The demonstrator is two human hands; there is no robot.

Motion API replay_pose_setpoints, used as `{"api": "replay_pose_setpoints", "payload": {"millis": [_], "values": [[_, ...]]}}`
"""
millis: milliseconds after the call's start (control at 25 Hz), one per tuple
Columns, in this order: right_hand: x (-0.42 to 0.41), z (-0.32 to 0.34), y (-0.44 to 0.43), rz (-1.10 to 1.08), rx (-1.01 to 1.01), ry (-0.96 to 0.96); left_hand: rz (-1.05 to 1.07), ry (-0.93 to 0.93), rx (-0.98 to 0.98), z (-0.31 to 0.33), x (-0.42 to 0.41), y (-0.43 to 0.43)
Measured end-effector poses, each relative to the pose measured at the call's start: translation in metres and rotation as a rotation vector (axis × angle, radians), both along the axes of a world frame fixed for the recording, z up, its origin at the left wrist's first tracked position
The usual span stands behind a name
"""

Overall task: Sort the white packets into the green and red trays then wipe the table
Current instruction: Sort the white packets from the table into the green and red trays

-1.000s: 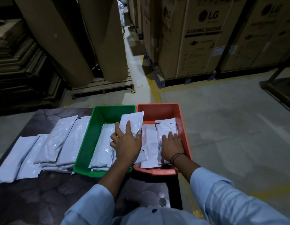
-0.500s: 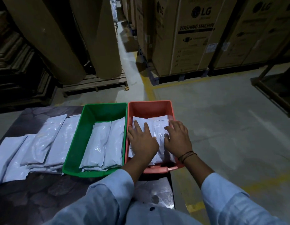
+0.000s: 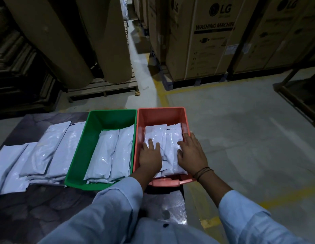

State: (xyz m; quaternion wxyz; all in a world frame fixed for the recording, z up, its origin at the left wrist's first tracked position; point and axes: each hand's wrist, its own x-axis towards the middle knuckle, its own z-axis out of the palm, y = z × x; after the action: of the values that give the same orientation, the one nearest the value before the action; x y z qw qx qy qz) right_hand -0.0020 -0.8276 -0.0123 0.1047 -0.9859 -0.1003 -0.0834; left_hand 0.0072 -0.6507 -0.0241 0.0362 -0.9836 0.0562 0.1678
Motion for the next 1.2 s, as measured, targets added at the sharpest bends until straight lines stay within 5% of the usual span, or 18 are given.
{"api": "replay_pose_setpoints", "payload": {"millis": [440, 1200], "values": [[-0.002, -0.004, 0.004, -0.033, -0.022, 0.022, -0.144, -0.119, 0.153, 0.005, -0.011, 0.004], [0.011, 0.009, 0.027, 0.03, -0.003, -0.02, -0.179, -0.365, -0.192, 0.029, -0.024, 0.045]]}}
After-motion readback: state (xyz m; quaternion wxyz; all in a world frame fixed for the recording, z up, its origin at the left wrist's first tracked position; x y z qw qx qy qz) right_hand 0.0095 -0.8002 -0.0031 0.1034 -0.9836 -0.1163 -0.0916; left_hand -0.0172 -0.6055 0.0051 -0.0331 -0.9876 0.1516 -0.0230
